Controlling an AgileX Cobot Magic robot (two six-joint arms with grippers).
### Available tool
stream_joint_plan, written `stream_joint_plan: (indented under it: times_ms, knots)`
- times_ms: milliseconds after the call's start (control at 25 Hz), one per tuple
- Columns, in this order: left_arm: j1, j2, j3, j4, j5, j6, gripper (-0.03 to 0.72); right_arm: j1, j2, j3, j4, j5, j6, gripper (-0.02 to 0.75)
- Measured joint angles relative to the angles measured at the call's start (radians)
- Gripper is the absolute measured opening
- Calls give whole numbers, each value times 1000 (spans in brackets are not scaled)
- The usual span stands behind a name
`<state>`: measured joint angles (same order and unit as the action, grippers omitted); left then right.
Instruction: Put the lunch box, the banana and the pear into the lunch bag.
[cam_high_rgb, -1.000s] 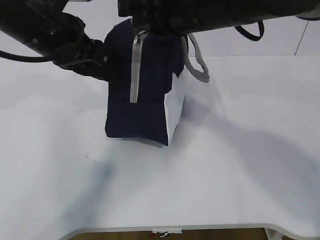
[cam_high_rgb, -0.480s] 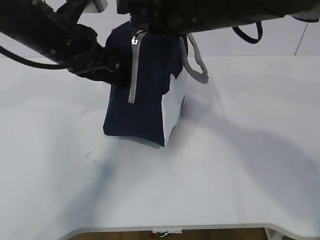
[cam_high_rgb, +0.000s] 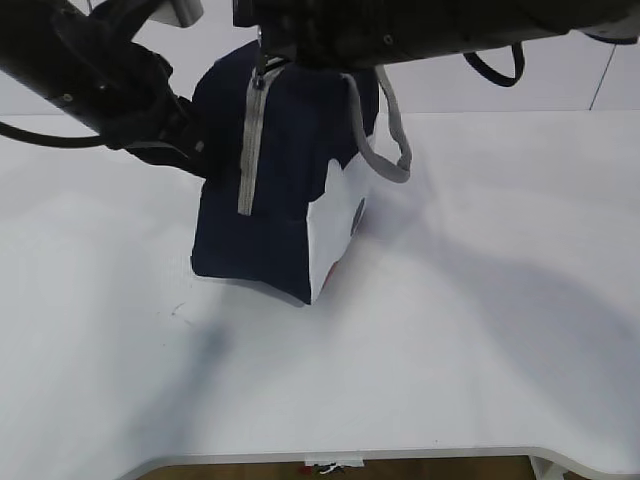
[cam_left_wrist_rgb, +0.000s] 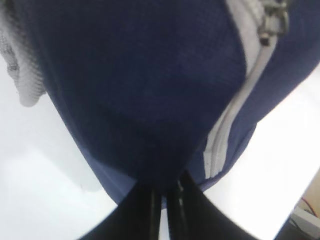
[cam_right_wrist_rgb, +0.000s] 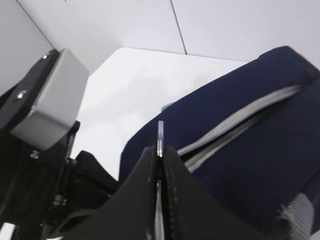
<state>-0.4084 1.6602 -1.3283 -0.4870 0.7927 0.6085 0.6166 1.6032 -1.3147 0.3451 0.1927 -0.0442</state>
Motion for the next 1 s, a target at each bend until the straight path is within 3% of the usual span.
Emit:
stream_joint_plan:
  times_ms: [480, 1000]
  knots:
    - [22, -51, 0, 51, 148, 0, -10, -4, 0, 0, -10, -34, -90, 13]
    - [22, -70, 0, 94, 260, 0, -10, -147, 40, -6, -7, -71, -102, 13]
